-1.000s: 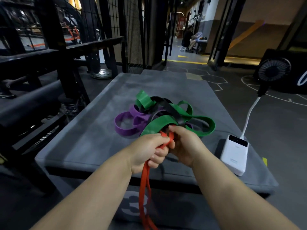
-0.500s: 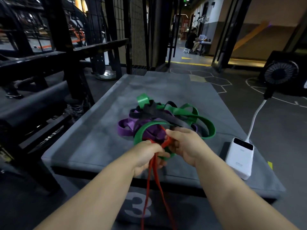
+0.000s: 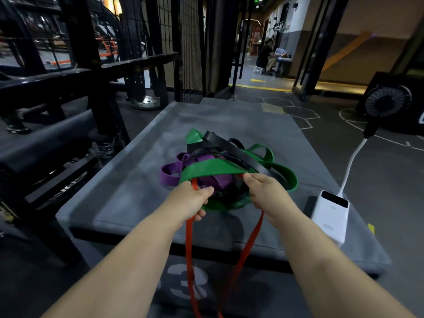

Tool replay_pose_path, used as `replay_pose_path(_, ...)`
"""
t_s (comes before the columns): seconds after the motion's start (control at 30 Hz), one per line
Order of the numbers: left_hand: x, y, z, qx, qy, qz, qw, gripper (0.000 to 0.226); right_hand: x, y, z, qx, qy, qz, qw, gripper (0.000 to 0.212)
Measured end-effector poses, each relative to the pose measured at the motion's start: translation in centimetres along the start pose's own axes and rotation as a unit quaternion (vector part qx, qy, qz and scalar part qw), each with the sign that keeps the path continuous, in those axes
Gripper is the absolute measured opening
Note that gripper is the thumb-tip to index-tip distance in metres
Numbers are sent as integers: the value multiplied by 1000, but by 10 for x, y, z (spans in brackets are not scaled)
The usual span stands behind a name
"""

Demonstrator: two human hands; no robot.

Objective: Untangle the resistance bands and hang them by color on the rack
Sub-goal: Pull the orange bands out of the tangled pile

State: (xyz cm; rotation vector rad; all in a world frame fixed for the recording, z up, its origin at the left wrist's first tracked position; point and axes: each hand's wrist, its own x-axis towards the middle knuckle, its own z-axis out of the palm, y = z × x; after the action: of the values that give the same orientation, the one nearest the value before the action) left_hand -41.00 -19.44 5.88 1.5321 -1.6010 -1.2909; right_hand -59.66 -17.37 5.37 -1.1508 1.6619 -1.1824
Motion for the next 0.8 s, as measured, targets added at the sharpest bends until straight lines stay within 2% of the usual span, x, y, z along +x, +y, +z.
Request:
replay_pose_path(0.1, 0, 4, 2, -5, 59, 30, 998, 15, 0, 1, 4, -48, 10, -14, 999, 28)
replay_pose_path(0.27, 1, 5, 2, -5, 67, 55, 996, 7, 0, 1, 8, -133, 8, -65, 989, 39)
replay_pose_path(0.33, 4, 4, 2, -8, 44, 55, 998, 7, 0, 1, 12, -143, -7, -72, 987, 42)
replay_pose_path(0.4, 6, 2, 5, -56, 9, 36, 998, 12, 1, 2, 13, -145, -17, -64, 987, 42)
replay_pose_path(0.57, 10, -4, 9, -147, -16, -13, 989, 19, 1, 2, 9, -158, -8, -62, 985, 25)
replay_pose_path(0.63, 11, -5, 8, -127, -35, -3, 991, 25, 1, 2, 12, -166, -6, -79, 983, 23)
replay_pose_path(0.8, 6, -3, 4, -95, -87, 48, 990, 20, 2, 1, 14, -139, -24, -129, 982, 18)
